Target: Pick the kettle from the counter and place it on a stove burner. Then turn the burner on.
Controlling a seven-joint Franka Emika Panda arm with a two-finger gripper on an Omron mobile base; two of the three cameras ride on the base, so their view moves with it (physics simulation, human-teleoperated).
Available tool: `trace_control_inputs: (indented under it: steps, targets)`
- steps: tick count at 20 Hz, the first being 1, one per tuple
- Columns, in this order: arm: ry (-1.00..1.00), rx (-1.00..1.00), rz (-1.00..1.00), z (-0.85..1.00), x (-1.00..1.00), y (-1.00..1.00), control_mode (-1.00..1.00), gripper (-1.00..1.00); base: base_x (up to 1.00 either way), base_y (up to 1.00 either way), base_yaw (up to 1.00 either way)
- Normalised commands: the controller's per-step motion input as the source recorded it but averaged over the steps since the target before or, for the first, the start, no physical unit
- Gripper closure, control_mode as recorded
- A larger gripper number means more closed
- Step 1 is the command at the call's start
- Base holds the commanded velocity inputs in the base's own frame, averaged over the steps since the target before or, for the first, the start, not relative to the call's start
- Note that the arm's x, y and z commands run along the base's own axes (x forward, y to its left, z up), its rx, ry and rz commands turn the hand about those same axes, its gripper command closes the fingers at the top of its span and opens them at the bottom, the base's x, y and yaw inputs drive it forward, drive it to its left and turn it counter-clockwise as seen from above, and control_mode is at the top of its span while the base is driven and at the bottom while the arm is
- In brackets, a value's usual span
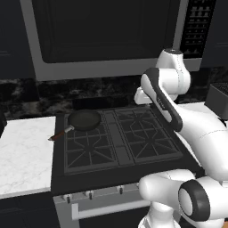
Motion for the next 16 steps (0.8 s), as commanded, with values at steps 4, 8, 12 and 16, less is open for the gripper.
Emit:
trace_control_inputs:
  steps: [4,8,12,16]
  targets:
    - [0.11,0.0,0.0,-0.27,-0.07,0.0,-1.0,-1.0,0.0,0.0,0.0]
    - [0.17,-0.04,0.0,-0.7,-0.04,0.0,-1.0,-1.0,0.0,0.0,0.0]
    - [0.18,-0.02,0.0,-0.6,-0.01,-0.11,-1.0,-1.0,0.0,0.0,0.0]
    - [0.13,-0.01,0.0,-0.21,-0.19,-0.6,-1.0,-1.0,0.0,0.0,0.0]
